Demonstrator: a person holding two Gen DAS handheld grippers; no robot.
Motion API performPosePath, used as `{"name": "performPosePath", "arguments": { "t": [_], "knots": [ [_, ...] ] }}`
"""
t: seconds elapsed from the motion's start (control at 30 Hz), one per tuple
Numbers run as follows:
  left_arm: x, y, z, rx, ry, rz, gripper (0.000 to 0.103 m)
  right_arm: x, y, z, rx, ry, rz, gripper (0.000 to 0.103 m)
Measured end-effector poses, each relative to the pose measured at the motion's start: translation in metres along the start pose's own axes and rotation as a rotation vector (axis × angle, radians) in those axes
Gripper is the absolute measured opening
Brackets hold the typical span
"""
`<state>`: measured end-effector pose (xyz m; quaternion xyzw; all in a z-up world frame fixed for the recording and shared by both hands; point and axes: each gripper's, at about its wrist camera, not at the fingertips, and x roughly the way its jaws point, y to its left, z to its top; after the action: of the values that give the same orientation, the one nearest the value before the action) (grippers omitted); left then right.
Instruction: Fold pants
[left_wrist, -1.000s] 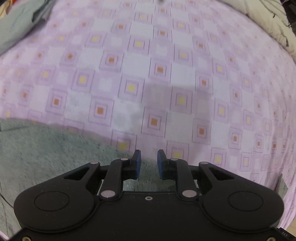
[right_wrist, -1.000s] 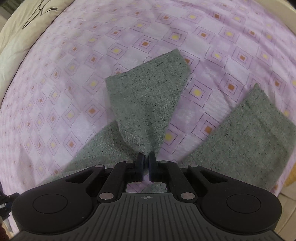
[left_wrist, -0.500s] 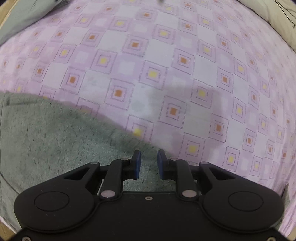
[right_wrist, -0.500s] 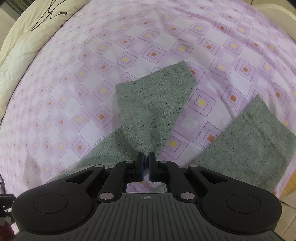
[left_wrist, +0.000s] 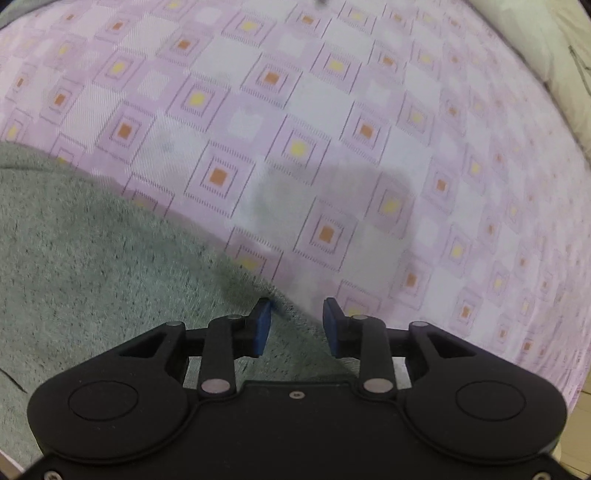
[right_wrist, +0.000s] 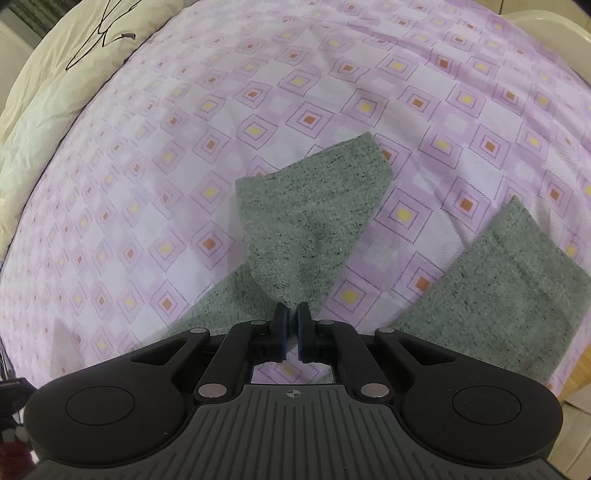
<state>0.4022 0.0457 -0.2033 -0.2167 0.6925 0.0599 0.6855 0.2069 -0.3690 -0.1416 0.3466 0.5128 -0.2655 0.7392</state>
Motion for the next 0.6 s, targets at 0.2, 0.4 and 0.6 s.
{"name": "performPosePath", "arguments": {
  "t": [0.2, 0.4, 0.6],
  "knots": [
    [0.020, 0.000, 0.004, -0.034, 0.063, -0.023, 0.005, 0.004, 0.005, 0.004, -0.018, 0.015, -0.016, 0.005],
    [-0.077, -0.007, -0.012, 0.086, -0.191, -0.069, 0.004, -0.027, 0.033, 0.029, -0.110, -0.094, 0.111, 0.005],
    [-0.176, 0.041, -0.111, 0.236, -0.401, -0.175, 0.005, -0.106, 0.011, 0.000, -0.111, -0.252, 0.246, 0.005]
  ]
}}
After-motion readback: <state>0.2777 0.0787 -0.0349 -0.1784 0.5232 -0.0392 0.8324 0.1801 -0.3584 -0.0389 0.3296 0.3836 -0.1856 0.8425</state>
